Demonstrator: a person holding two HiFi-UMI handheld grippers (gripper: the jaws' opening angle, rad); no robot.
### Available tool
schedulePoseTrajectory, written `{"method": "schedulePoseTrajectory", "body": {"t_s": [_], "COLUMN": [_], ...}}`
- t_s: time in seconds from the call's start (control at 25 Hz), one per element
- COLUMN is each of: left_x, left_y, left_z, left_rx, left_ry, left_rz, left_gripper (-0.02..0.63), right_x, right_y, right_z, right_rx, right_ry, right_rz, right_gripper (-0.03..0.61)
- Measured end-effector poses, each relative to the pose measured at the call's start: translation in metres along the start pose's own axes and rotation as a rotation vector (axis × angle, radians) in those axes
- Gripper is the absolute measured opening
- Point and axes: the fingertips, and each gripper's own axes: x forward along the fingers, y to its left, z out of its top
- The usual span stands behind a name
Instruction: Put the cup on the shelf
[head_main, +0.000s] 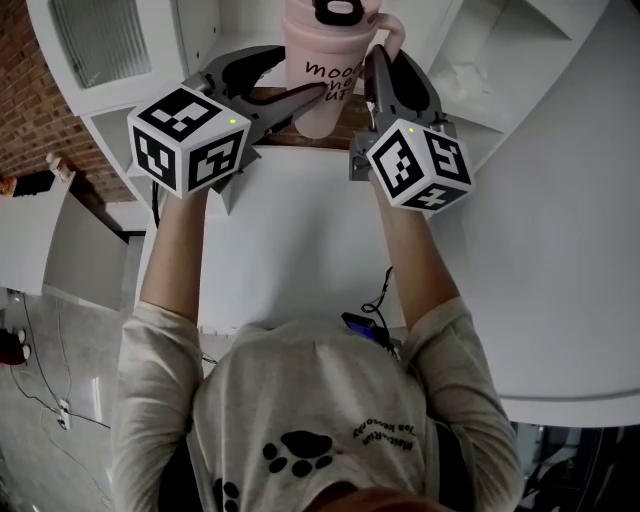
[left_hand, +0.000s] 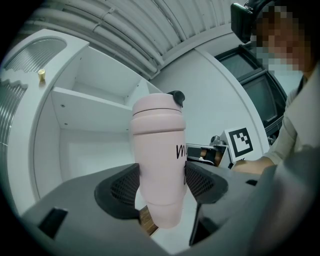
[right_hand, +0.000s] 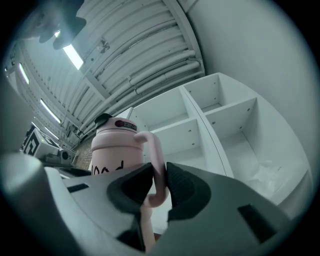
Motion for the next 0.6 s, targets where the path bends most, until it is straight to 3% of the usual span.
{"method": "schedulePoseTrajectory", "body": {"t_s": [0.6], "left_x": [0.022], "left_y": [0.043], "left_z": [0.039], "left_rx": [0.027], "left_ry": [-0.021], "left_rz": [0.013], "left_gripper": [0.298], "right_x": [0.054], "right_y": [-0.011], "right_z": [0.029], "right_rx": [-0.002], "right_ry": [-0.044], "right_rz": [0.021], "right_gripper": [0.091]}}
